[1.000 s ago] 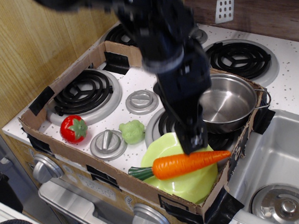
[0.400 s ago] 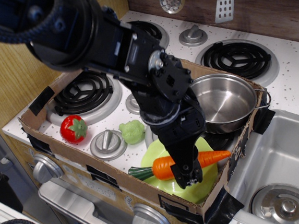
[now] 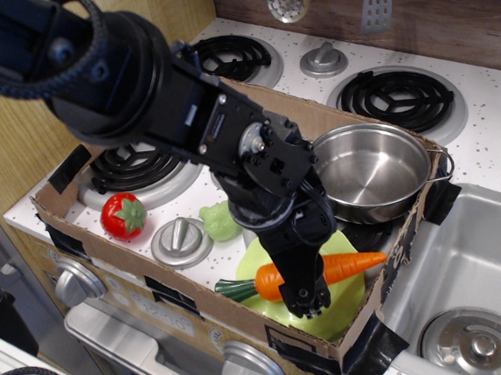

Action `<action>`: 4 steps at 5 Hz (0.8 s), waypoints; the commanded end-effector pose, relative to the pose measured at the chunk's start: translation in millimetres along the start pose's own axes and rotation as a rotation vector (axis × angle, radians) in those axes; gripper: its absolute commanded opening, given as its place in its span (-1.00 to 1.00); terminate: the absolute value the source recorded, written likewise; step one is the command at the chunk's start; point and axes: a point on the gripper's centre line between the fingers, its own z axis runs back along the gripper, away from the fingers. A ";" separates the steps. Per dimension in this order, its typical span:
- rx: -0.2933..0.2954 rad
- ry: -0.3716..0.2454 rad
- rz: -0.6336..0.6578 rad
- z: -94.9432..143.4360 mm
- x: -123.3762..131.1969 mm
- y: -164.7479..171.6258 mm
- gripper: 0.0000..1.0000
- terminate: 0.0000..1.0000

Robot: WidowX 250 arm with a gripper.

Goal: Take carrot off plate

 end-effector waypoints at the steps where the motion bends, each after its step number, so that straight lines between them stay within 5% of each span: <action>1: -0.005 -0.013 0.023 2.7 -6.7 3.1 -1.00 -1.00; 2: 0.037 -0.012 0.055 2.2 -6.6 -3.2 -1.00 -1.00; 4: 0.023 0.019 0.048 20.3 2.9 7.0 -1.00 -1.00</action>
